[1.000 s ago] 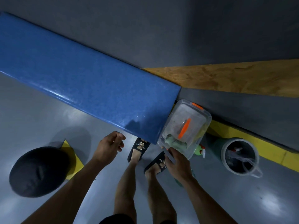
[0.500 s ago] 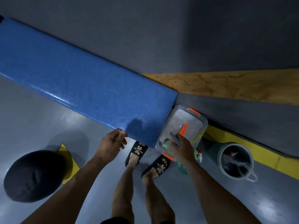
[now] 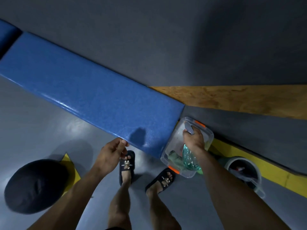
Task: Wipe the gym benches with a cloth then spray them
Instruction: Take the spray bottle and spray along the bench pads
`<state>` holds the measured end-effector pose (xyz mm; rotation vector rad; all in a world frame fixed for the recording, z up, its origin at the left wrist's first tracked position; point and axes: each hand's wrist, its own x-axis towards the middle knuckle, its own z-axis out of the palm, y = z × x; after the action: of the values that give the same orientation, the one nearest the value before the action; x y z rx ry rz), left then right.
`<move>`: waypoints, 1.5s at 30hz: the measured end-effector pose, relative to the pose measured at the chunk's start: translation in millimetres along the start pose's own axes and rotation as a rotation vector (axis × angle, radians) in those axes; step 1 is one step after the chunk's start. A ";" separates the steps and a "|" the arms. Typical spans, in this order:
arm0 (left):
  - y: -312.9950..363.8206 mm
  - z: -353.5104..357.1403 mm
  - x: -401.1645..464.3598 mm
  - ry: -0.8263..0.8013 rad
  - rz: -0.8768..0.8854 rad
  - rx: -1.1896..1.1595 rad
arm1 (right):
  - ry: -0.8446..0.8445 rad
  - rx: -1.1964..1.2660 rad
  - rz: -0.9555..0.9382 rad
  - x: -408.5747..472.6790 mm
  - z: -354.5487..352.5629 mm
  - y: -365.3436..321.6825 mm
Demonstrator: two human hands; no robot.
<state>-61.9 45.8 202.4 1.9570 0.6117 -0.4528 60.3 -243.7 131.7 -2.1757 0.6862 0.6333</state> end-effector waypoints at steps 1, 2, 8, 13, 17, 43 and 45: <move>-1.9 -1.7 -1.6 0.006 -0.009 -0.020 | 0.002 -0.028 0.015 -1.3 1.7 -3.4; -3.6 -3.9 -3.4 0.011 -0.012 -0.039 | -0.006 -0.048 0.012 -4.5 4.2 -6.3; -27.9 -22.2 -9.6 0.005 -0.021 -0.075 | -0.117 -0.017 -0.176 -26.9 37.0 -39.5; -43.7 -53.4 -5.4 0.007 0.003 -0.091 | -0.066 -0.096 -0.185 -28.0 82.2 -86.5; -54.5 -85.7 3.1 0.013 0.029 -0.115 | 0.000 -0.216 -0.102 -35.9 106.5 -103.5; -113.9 -219.0 62.8 -0.024 0.075 -0.198 | -0.017 0.113 -0.108 -116.3 225.6 -131.1; -107.9 -220.0 70.2 -0.020 0.070 -0.205 | 0.006 0.148 -0.089 -90.5 217.3 -150.6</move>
<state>-58.6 299.9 182.5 1.7708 0.5526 -0.3511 43.3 35.3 136.2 -2.0596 0.6160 0.5136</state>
